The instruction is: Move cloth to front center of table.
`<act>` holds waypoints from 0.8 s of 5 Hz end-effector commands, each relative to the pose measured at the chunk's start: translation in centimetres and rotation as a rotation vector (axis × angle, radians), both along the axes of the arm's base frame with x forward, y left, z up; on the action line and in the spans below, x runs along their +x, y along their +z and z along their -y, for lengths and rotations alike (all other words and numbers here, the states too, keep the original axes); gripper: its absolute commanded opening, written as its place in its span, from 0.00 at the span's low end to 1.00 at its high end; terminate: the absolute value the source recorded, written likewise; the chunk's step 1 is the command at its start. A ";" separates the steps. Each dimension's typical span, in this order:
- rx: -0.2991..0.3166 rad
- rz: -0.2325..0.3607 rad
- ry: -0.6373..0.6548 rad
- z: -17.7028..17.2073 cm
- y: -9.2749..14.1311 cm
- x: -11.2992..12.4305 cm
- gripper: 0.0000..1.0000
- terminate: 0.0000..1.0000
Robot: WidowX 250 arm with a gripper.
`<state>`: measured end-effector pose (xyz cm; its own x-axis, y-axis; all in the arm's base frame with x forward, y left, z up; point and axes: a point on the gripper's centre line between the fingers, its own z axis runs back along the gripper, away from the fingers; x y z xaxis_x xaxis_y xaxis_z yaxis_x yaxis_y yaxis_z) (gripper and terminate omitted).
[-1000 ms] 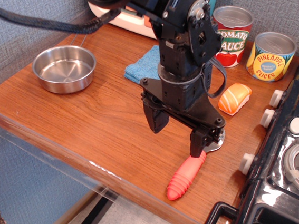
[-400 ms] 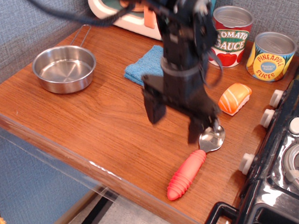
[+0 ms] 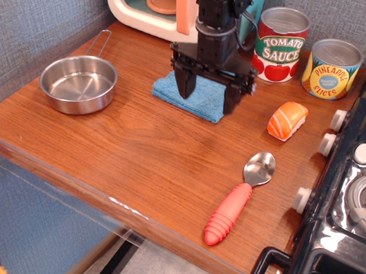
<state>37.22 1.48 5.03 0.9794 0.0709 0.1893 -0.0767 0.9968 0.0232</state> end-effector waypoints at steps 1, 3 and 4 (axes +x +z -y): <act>0.078 -0.022 -0.009 -4.1 1.4 4.6 1.00 0.00; 0.030 -0.152 -0.074 -3.2 -1.7 3.9 1.00 0.00; 0.017 -0.202 -0.086 -2.9 -4.1 3.2 1.00 0.00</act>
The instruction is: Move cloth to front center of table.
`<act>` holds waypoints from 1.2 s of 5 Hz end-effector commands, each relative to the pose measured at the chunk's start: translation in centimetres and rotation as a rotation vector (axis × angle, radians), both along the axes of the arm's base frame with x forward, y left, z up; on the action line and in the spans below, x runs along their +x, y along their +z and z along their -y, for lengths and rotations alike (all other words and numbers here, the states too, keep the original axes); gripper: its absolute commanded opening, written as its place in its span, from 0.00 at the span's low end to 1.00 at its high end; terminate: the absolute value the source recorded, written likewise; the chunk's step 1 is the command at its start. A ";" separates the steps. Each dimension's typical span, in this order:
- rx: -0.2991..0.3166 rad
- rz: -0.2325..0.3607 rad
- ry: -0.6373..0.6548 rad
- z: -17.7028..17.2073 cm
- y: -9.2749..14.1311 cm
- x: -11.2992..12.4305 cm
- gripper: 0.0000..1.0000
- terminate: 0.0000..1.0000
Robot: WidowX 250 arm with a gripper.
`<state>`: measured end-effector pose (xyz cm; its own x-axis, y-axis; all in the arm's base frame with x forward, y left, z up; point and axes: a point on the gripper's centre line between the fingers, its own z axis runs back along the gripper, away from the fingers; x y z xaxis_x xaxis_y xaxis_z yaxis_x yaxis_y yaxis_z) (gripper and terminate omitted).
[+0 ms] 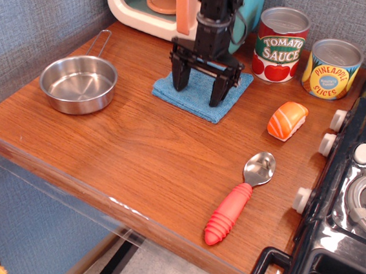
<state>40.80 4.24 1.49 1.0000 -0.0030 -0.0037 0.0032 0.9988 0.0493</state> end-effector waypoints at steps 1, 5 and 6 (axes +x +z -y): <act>-0.003 -0.053 -0.030 -0.2 -2.3 -2.0 1.00 0.00; -0.041 -0.043 -0.002 1.3 0.8 -14.4 1.00 0.00; -0.036 -0.057 0.000 1.2 0.6 -17.3 1.00 0.00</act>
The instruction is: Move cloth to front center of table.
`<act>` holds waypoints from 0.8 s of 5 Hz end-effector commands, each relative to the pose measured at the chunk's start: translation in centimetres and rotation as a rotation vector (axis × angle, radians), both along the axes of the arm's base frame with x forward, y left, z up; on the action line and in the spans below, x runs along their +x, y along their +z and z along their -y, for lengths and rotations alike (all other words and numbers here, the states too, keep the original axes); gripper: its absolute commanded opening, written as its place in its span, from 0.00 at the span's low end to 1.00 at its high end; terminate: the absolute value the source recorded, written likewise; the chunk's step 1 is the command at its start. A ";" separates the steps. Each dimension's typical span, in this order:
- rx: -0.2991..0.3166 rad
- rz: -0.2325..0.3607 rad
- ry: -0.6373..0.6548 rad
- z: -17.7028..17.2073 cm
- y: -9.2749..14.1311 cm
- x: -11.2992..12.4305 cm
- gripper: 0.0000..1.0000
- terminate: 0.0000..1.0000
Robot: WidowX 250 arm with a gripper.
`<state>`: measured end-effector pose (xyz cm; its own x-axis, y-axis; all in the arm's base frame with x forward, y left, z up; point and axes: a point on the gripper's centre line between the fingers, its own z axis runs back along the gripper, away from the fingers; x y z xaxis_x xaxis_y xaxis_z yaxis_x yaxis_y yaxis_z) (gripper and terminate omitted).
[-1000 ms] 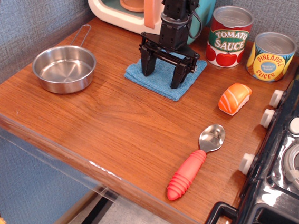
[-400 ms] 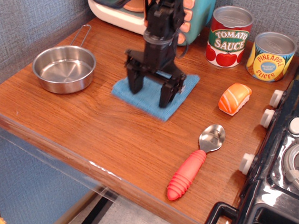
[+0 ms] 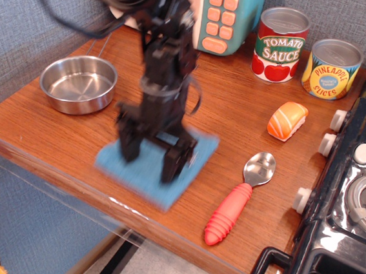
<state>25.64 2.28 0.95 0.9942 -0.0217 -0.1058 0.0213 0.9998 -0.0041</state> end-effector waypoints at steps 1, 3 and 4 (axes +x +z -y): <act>0.021 0.052 0.018 -0.7 1.3 -3.8 1.00 0.00; -0.018 0.257 -0.025 1.3 7.6 -2.4 1.00 0.00; -0.018 0.305 -0.026 1.8 10.6 -2.8 1.00 0.00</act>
